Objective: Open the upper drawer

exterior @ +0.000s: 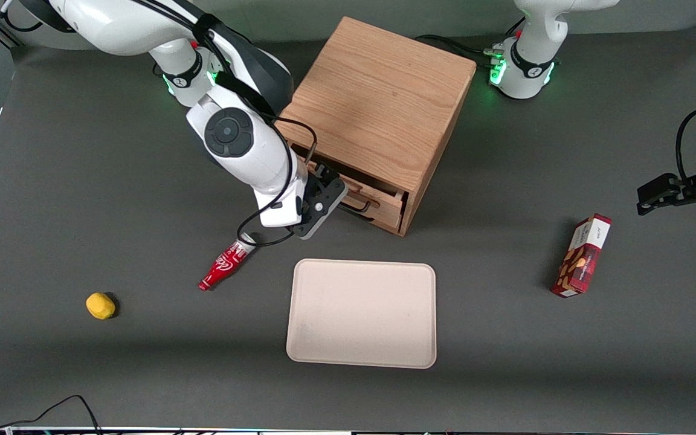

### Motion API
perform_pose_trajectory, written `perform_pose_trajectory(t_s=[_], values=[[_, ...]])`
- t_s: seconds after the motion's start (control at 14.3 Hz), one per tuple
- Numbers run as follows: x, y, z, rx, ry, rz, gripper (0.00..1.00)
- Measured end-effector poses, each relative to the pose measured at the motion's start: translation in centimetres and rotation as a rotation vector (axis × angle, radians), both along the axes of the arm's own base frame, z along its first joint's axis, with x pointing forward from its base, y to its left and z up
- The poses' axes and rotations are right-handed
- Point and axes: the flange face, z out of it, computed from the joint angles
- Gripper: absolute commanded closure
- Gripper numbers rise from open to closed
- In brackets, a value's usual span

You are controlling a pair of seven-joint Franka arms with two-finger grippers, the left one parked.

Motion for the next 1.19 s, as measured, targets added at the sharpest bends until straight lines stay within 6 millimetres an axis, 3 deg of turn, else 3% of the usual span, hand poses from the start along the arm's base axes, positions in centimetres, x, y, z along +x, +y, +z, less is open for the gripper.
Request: perform_pose_trajectory(t_s=[0.63,1.19], values=[[2.1,-1.9,-3.6,-0.010,-0.003,0.037,0.00],[6.4,-6.2,-2.0,-0.016,-0.081,0.014,0.00]])
